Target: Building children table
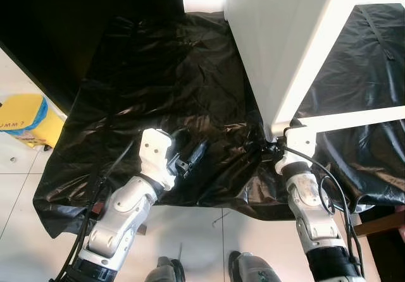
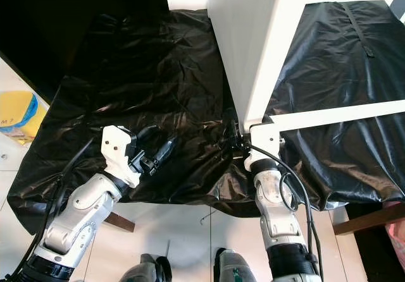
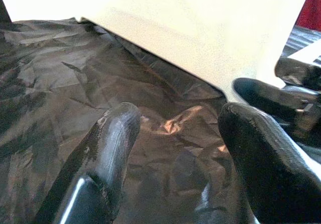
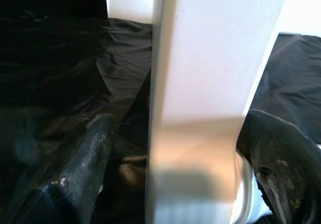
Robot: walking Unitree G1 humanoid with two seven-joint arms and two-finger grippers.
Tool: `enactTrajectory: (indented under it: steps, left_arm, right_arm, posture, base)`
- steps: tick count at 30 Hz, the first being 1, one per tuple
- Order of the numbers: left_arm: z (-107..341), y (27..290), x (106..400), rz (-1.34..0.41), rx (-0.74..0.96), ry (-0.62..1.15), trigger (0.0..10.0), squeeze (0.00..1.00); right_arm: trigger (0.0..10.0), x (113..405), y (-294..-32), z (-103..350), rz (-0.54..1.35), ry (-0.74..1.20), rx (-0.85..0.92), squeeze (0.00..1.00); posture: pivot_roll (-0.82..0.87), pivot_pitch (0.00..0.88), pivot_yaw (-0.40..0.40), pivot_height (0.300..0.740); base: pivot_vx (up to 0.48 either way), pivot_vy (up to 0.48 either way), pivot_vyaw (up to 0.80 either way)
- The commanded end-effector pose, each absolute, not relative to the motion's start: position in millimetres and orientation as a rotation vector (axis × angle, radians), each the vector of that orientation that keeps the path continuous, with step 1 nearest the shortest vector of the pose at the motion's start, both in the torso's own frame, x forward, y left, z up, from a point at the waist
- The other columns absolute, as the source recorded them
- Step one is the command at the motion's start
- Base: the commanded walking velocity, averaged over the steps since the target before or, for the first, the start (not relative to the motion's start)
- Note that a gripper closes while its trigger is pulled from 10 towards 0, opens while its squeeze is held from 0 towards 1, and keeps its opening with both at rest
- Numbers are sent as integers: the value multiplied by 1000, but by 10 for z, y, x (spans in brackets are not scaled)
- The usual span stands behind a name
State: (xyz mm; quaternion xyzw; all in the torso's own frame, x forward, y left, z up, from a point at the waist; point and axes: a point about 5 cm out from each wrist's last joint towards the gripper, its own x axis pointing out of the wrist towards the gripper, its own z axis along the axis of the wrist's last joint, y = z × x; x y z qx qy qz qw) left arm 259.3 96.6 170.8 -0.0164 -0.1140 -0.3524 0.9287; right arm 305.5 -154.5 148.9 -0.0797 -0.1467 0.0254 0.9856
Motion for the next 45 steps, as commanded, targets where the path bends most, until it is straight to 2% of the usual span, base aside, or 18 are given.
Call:
enactTrajectory:
  steps: [1,11,14,22,23,33,34,35,36,44,45]
  left_arm:
    - [1663,964,2560,-766,-35,-209,10000,0]
    - [1625,910,2626,-776,-28,-210,10000,0]
    - [1628,864,2722,-778,-29,-222,10000,0]
    - [1649,786,2856,-796,-11,-241,10000,0]
    - [1664,748,2925,-803,-3,-247,10000,0]
    - [1629,721,3098,-745,7,-234,10000,0]
    - [1637,747,3119,-721,-7,-244,2078,0]
    - [1644,766,3132,-704,-17,-253,2078,0]
    - [1655,792,3147,-687,-31,-265,0,0]
    - [1662,818,3153,-672,-49,-275,0,0]
    - [1653,810,3146,-680,-38,-276,0,0]
  right_arm:
    - [10000,3103,-1521,1421,47,-266,-167,0]
    - [10000,3219,-1448,1486,65,-293,-164,0]
    - [10000,3249,-1414,1459,80,-283,-173,0]
    - [10000,3268,-1370,1454,81,-297,-170,0]
    - [10000,3259,-1373,1437,71,-304,-168,0]
    - [10000,3244,-1426,1358,64,-291,-166,0]
    - [4353,3239,-1432,1363,65,-299,-159,0]
    - [4353,3234,-1435,1366,65,-306,-154,0]
    - [0,3230,-1442,1367,62,-310,-151,0]
    - [0,3232,-1490,1339,39,-298,-136,0]
    - [10000,3239,-1499,1325,34,-288,-127,0]
  posture:
    - [-48,169,48,740]
    - [-71,126,27,740]
    - [-105,74,31,740]
    - [-127,35,42,740]
    - [-144,6,50,740]
    - [-154,0,52,740]
    - [-154,0,50,740]
    - [-154,0,50,740]
    - [-154,0,48,740]
    - [-144,0,40,740]
    - [-142,0,41,740]
  base:
    - [0,0,0]
    - [0,0,0]
    - [0,0,0]
    - [0,0,0]
    - [0,0,0]
    - [0,0,0]
    - [0,0,0]
    - [0,0,0]
    - [0,0,0]
    - [0,0,0]
    - [0,0,0]
